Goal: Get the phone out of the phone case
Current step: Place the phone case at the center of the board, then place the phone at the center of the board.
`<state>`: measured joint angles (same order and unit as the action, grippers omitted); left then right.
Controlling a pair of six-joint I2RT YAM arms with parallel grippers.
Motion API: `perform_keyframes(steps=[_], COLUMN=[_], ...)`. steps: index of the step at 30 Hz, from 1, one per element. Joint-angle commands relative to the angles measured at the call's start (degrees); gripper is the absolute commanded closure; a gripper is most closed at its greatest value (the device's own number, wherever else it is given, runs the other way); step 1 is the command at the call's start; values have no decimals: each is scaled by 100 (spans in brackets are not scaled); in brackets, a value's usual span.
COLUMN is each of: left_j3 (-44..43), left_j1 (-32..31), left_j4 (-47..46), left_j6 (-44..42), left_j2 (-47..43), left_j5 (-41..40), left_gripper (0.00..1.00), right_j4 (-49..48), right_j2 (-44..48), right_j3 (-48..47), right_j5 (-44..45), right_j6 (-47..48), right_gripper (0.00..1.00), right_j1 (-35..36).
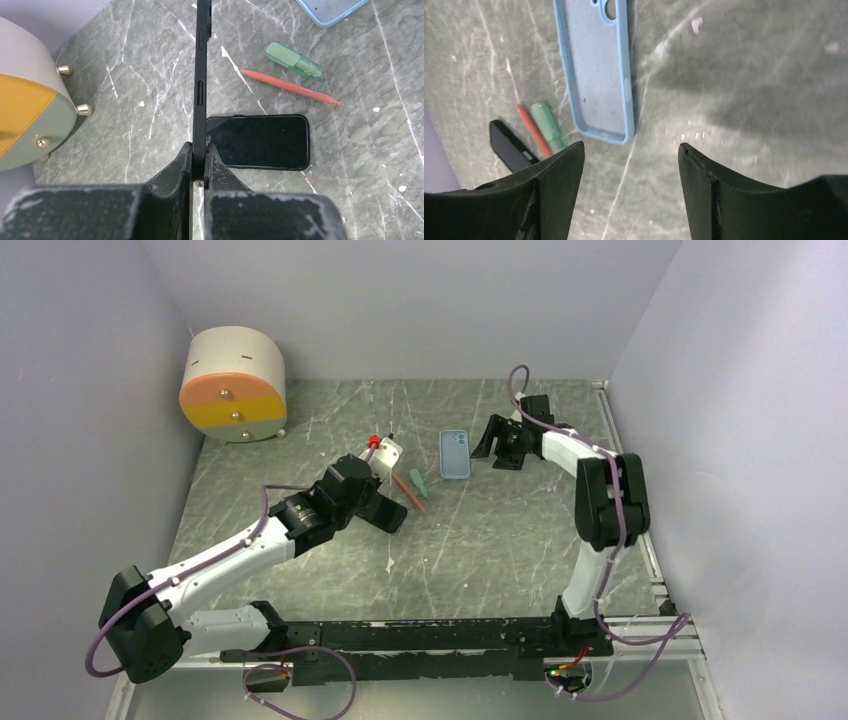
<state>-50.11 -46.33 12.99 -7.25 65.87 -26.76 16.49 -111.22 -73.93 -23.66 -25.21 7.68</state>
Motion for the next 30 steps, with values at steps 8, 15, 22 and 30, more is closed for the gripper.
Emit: perform_keyframes(steps=[8, 15, 22, 30], left_j3=[-485, -650, -707, -750], left_j1=[-89, -319, -615, -882], left_j4=[-447, -373, -327, -359], left_j6=[-255, -355, -488, -555], left_j2=[276, 414, 453, 581], left_j5=[124, 96, 105, 62], left_gripper=[97, 97, 97, 98], right_j4=[-349, -408, -243, -221], right_j2=[2749, 3448, 3384, 3033], right_j3=[1253, 1424, 1138, 898], right_j5=[874, 1540, 1911, 1889], right_j6=[-2219, -3548, -4168, -4353], right_gripper=[28, 28, 28, 30], right_j1=[869, 2033, 2634, 2971])
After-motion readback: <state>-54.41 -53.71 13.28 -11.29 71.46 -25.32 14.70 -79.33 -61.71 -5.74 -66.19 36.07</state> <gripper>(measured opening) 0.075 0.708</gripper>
